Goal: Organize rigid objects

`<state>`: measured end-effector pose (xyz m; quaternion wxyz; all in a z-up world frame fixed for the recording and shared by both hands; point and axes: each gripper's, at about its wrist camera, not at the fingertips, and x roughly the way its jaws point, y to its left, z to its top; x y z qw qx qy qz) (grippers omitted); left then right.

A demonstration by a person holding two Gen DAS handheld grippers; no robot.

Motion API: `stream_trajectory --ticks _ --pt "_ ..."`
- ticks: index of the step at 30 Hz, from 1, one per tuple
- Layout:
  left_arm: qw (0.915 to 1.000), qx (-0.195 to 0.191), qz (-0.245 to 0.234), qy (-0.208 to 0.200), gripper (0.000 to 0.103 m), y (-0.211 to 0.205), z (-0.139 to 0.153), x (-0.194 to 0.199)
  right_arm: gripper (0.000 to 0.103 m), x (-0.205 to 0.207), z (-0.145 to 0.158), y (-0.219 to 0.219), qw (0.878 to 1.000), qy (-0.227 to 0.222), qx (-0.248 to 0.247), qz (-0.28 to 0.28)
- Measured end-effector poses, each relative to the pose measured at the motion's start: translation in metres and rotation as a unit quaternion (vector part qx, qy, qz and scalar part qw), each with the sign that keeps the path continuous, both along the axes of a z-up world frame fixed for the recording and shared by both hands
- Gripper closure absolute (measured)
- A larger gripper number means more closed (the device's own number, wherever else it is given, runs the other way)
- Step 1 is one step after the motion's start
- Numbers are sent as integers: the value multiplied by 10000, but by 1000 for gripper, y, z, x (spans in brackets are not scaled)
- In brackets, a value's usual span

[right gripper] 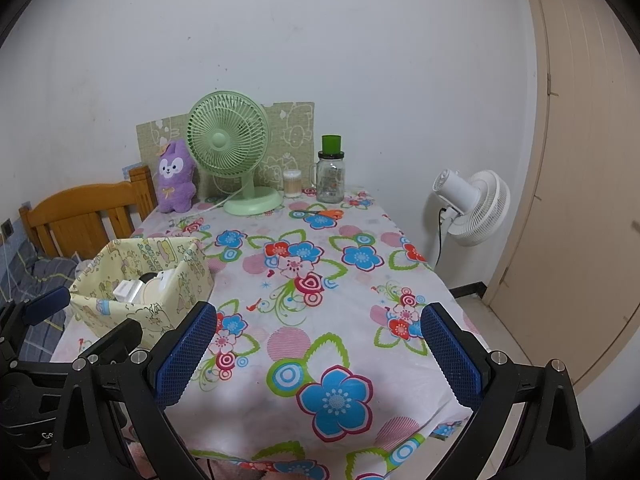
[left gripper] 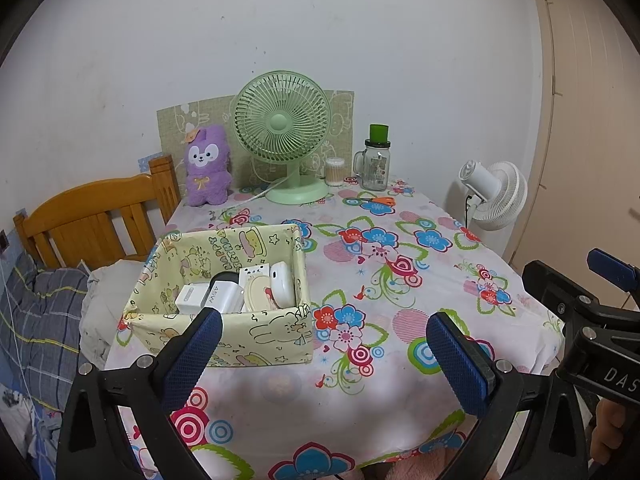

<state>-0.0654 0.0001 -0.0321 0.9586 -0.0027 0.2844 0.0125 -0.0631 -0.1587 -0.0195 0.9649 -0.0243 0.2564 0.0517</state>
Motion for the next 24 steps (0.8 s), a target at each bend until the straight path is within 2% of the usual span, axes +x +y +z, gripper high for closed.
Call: stream_trajectory --ticks 24 --pt "10000 -7 -39 15 0 -2 -4 -2 0 1 -2 1 10000 8 -14 -2"
